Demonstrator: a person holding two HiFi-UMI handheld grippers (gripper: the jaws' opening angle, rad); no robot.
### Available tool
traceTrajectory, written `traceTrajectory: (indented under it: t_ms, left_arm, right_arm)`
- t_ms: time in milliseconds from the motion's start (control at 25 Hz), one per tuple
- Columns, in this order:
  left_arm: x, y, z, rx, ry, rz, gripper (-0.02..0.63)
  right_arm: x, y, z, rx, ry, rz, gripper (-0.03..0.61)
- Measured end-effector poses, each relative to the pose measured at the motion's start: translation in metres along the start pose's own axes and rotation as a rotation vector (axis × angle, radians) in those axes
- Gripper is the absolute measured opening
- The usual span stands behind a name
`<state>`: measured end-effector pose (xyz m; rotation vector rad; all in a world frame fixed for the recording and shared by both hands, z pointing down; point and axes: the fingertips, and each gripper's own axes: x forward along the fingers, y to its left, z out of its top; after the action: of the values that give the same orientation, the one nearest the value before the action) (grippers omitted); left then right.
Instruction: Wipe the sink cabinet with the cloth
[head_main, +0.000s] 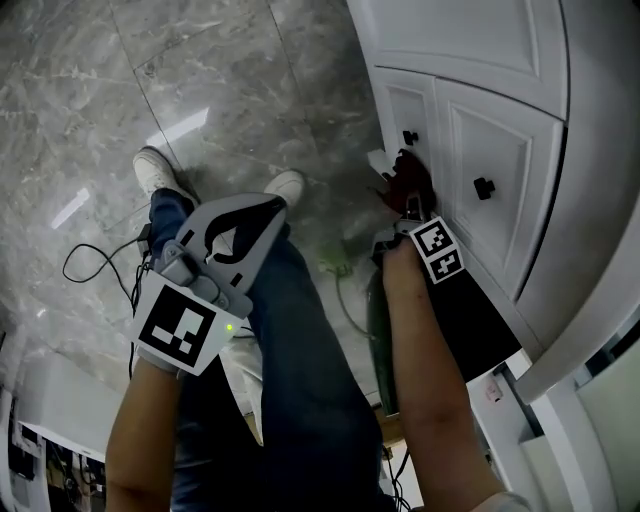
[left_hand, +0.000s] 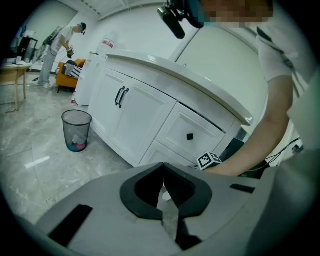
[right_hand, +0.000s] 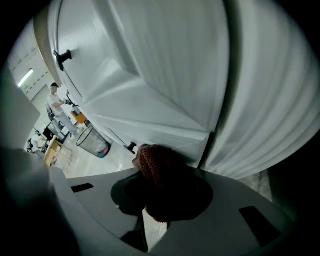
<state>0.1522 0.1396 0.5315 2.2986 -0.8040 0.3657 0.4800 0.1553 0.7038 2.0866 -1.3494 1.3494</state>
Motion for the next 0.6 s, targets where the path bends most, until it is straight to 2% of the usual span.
traceTrajectory:
  t_ms: [360, 600]
  left_arm:
    - [-0.002, 0.033, -0.056, -0.087, -0.014, 0.107, 0.011]
    - [-0.005, 0.05, -0.072, -0.116, -0.013, 0.138, 0.011]
  right_arm:
    - [0.059, -0.017, -0.037, -0.012, 0.044, -0.043, 0.078]
    - [0.083, -0.021, -0.049, 0.008, 0.033, -0.068, 0.078]
